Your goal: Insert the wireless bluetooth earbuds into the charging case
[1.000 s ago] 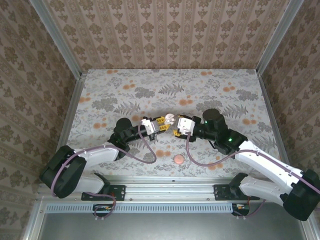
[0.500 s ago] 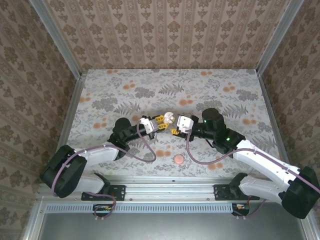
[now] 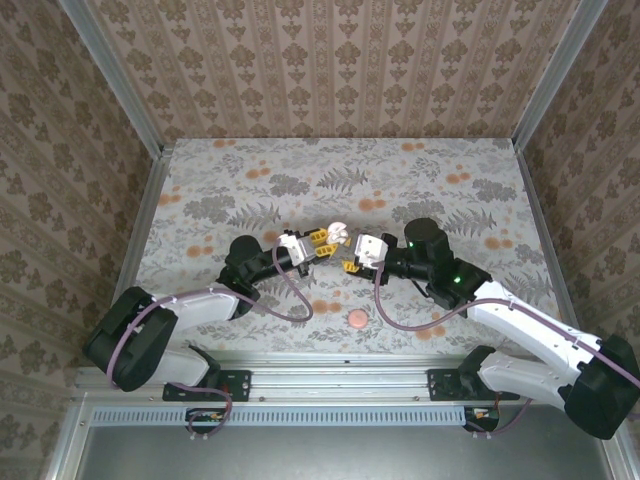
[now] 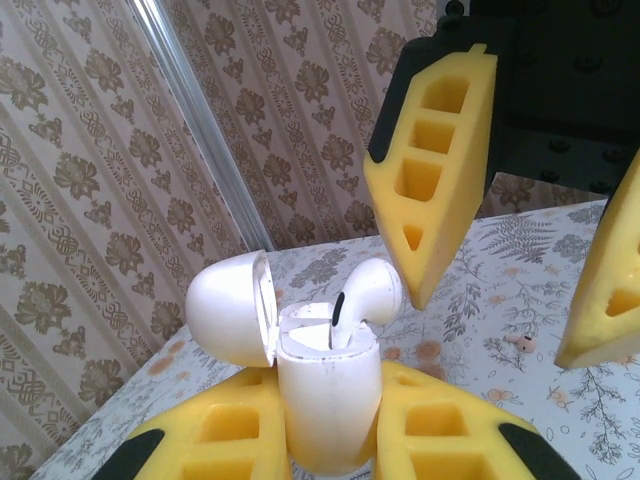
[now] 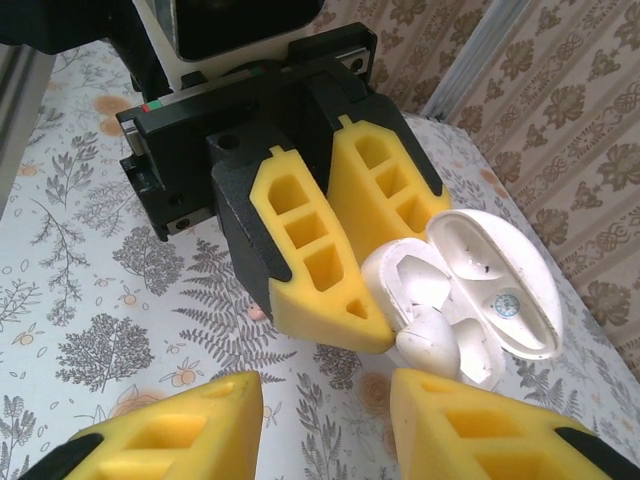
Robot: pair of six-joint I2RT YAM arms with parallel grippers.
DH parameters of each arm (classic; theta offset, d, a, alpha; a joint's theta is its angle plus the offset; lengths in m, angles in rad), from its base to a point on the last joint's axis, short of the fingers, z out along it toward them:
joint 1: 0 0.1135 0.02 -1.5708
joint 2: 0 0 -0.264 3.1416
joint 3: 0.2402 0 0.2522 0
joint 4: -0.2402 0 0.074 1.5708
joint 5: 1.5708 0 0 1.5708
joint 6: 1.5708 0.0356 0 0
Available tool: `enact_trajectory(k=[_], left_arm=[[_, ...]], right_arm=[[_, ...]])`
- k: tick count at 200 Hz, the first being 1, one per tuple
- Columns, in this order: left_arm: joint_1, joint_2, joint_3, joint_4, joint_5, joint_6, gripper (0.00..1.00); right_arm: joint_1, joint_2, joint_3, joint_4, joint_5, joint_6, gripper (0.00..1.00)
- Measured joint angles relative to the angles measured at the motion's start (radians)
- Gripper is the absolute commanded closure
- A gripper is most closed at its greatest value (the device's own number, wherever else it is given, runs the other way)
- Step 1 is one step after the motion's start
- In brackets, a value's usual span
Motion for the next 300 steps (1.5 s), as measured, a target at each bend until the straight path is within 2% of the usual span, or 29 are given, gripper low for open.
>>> enact_trajectory(k=[66,101,147,182,203,236,263,300], left_arm=[[0.002,0.004,0.000,0.020,0.002,-0.036,1.00],[0.015,0.055,0.000,0.108,0.022,-0.153,1.00],[0.014,0.064,0.008,0.128,0.061,-0.267,1.00],[0.014,0.070,0.020,0.143,0.087,-0.319,1.00],[0.014,0.080,0.020,0.146,0.095,-0.337,1.00],[0.014,0.106,0.026,0.146,0.113,-0.364,1.00],[0.014,0.107,0.026,0.146,0.121,-0.373,1.00],[0.012,0.107,0.026,0.146,0.132,-0.373,1.00]], right_arm=[[-0.013,-0.039,-0.017,0.023,0.002,0.028,0.61],[-0.057,-0.113,-0.100,0.133,0.005,0.180,0.60],[-0.060,-0.143,-0.169,0.301,0.027,0.405,0.56],[-0.060,-0.192,-0.265,0.427,0.090,0.541,0.55],[-0.060,-0.230,-0.276,0.422,0.096,0.543,0.54],[-0.060,-0.295,-0.277,0.404,0.085,0.499,0.48],[-0.060,-0.295,-0.294,0.410,0.064,0.465,0.44],[-0.060,-0.285,-0.330,0.411,0.003,0.447,0.44]])
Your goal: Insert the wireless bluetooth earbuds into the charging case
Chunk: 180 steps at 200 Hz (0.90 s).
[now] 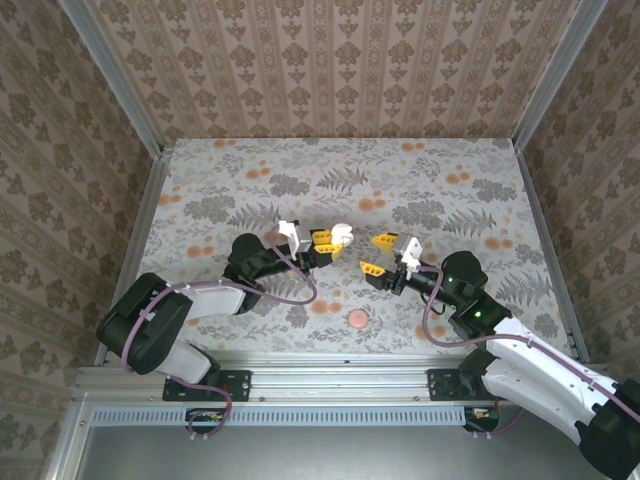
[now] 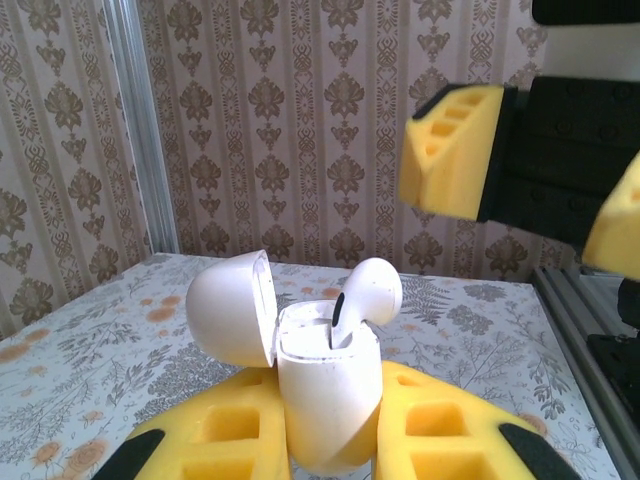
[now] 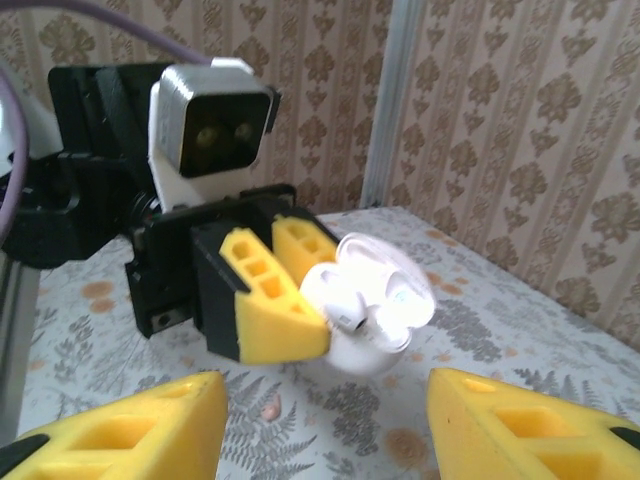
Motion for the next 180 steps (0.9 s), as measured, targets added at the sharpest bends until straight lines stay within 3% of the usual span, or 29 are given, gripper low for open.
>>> enact_trajectory(k=[72,119,180], left_arm=[[-0.002,0.006,0.000,0.000,0.011,0.003,1.00],[-0.002,0.005,0.000,0.000,0.011,0.004,1.00],[-0.002,0.004,0.000,0.000,0.011,0.004,1.00]], right_arm=[[-0.001,0.115,-0.021,0.098,-0.078,-0.037,0.52],[-0.001,0.209,0.009,0.156,-0.108,-0.040,0.51],[-0.002,0.218,0.030,0.182,-0.111,-0.041,0.50]])
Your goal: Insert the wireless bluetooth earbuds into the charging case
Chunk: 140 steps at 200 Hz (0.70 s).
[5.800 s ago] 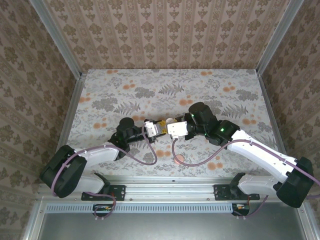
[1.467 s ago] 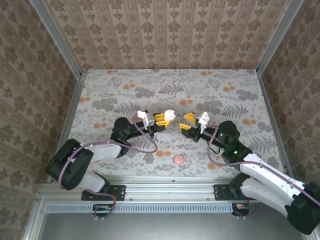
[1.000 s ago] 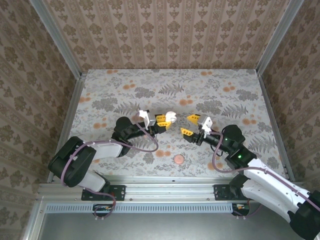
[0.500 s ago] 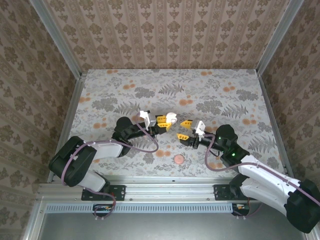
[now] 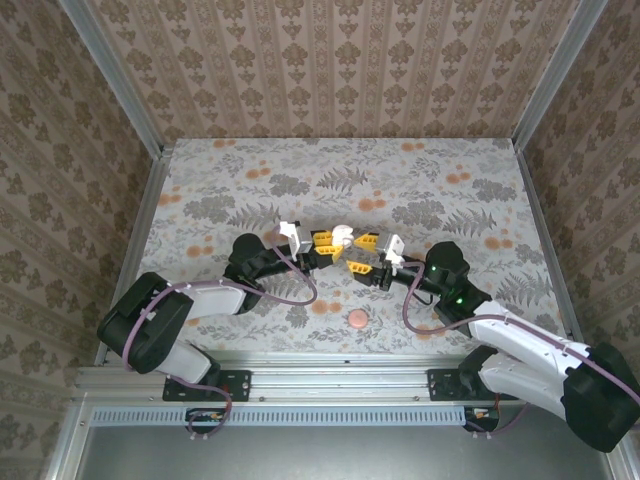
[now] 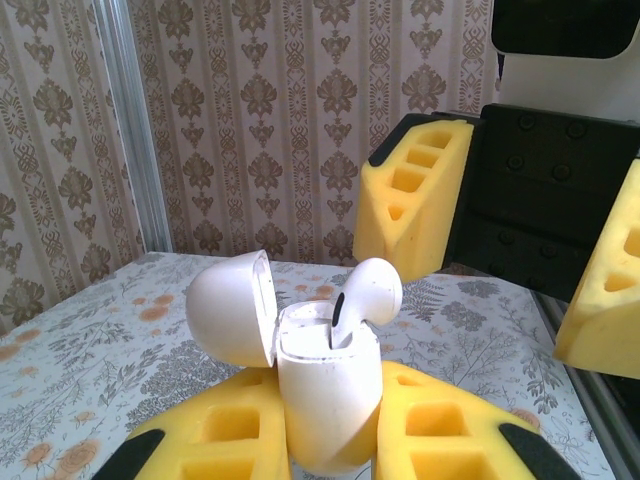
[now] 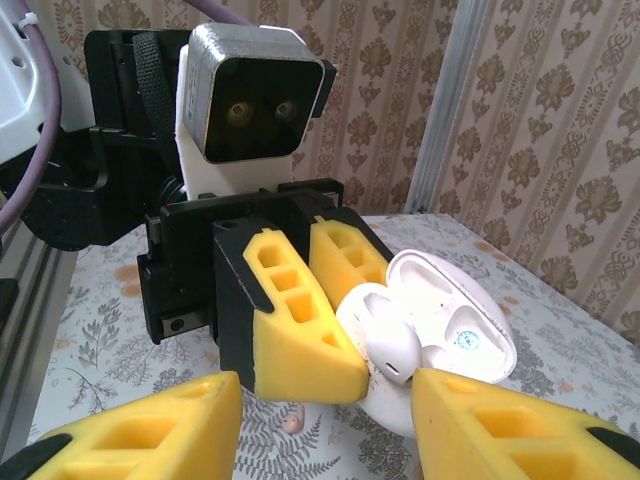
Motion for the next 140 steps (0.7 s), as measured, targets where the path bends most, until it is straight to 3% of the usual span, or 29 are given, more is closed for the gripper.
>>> enact_trajectory(k=[85,140], left_arm=[[0.000,-0.005,0.000,0.000,0.000,0.004,1.00],[0.001,-0.005,0.000,-0.001,-0.004,0.004,1.00]], right_arm=[[-0.002,0.023,0.018,0.019,-0.009,0.001,0.52],[-0.002,0.050,0.040,0.027,-0.039,0.001,0.58]])
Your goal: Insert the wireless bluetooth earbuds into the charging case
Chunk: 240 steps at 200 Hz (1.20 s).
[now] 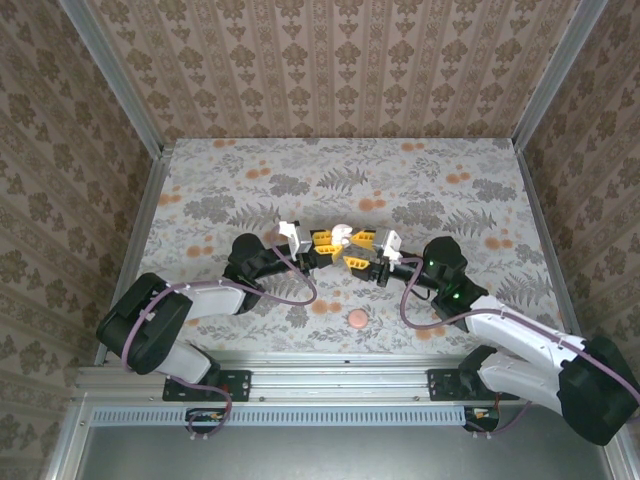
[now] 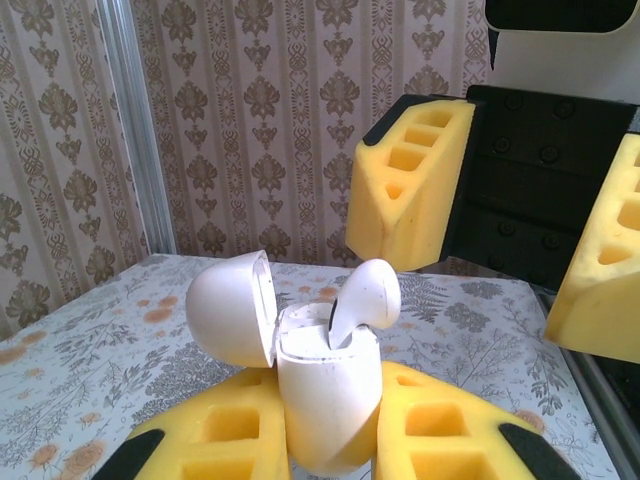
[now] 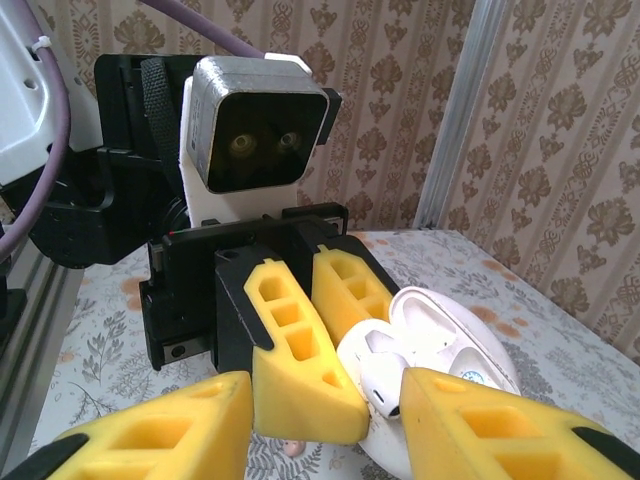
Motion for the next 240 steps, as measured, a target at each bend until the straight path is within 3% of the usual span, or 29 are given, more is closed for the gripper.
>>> enact_trajectory(k=[149,240], left_arm=[[0.000,-0.003,0.000,-0.003,-0.009,0.000,1.00],[-0.002,-0.002,0.000,-0.002,-0.018,0.031,1.00]], right_arm=[[-0.002,0.089,0.032,0.037,-0.062,0.000,0.61],[-0.003,0.012,0.030,-0.013,-0.010,0.032,0.59]])
